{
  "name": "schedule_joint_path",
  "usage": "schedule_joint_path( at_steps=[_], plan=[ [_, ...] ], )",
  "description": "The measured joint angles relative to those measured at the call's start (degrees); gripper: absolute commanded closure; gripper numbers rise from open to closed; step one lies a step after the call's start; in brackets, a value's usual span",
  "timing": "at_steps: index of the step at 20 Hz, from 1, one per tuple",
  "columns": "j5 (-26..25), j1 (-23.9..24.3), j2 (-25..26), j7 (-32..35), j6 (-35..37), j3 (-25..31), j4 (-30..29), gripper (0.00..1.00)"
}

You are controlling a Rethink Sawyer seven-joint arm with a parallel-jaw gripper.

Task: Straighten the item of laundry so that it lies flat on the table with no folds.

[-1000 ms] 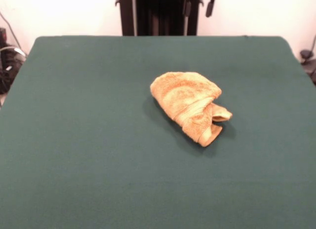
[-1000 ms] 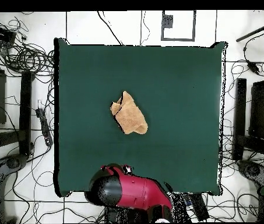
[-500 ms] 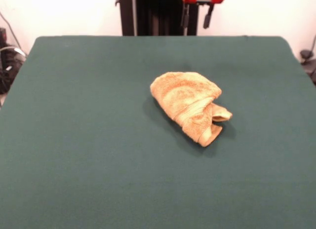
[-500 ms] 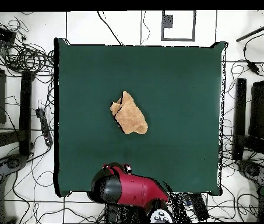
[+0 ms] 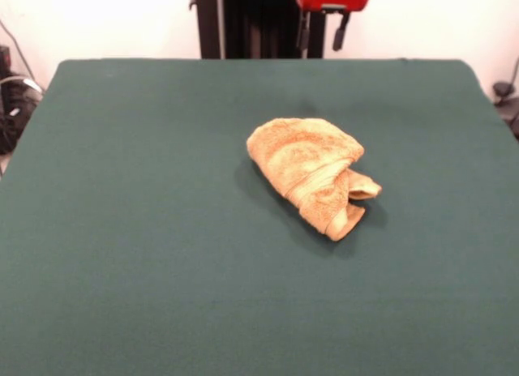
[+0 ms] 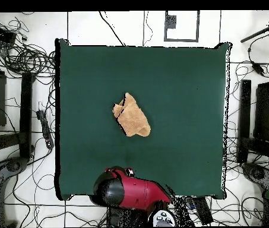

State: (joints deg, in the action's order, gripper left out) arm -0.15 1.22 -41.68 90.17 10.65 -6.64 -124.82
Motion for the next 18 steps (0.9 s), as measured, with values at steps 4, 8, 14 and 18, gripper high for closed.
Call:
schedule_joint_path(
  at_steps=[4, 8, 14, 18],
  plan=[
    [0.0, 0.0, 0.5, 0.0, 0.0, 0.0, 0.0, 0.00],
    [0.0, 0.0, 0.8, 0.0, 0.0, 0.0, 0.0, 0.00],
    [0.0, 0.0, 0.8, 0.0, 0.0, 0.0, 0.0, 0.00],
    [0.0, -0.1, 0.8, 0.0, 0.0, 0.0, 0.0, 0.00]
  ],
)
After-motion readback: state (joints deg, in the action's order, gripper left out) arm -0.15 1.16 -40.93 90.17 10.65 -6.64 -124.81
